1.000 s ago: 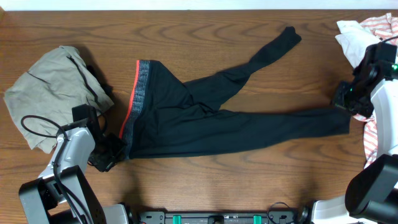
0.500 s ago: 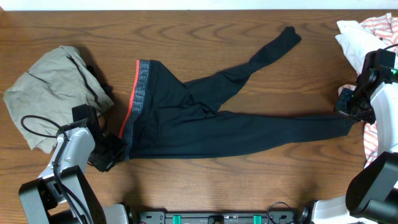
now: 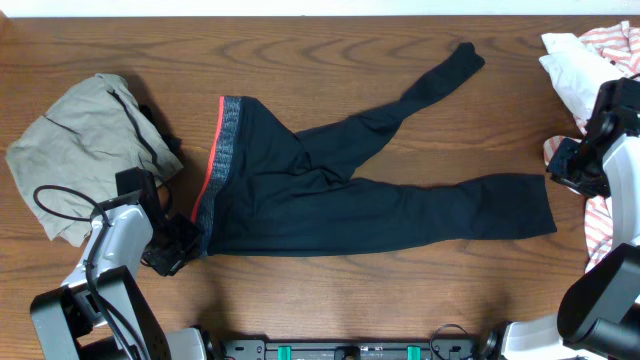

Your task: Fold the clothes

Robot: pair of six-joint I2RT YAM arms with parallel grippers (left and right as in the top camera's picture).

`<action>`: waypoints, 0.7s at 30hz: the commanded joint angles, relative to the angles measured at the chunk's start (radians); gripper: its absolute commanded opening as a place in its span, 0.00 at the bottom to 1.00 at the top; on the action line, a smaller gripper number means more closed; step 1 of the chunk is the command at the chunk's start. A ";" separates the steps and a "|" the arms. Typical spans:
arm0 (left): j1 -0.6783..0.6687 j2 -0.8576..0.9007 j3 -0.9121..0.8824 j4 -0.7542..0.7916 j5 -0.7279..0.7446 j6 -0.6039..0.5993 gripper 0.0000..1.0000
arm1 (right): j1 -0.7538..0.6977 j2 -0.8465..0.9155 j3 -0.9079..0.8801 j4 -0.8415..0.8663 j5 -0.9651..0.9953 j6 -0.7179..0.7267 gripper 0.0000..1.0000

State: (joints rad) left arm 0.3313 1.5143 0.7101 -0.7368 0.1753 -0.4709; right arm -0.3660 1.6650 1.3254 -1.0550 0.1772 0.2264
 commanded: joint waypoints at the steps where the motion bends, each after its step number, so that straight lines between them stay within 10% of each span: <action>1: 0.008 -0.003 -0.001 0.008 -0.045 0.006 0.06 | -0.018 0.006 -0.005 -0.002 0.011 0.004 0.29; 21: 0.008 -0.003 -0.001 -0.003 -0.028 0.008 0.06 | -0.001 0.006 -0.055 0.048 -0.369 -0.197 0.06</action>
State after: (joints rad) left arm 0.3313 1.5143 0.7101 -0.7376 0.1753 -0.4709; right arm -0.3775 1.6653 1.3087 -1.0225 -0.1604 0.0528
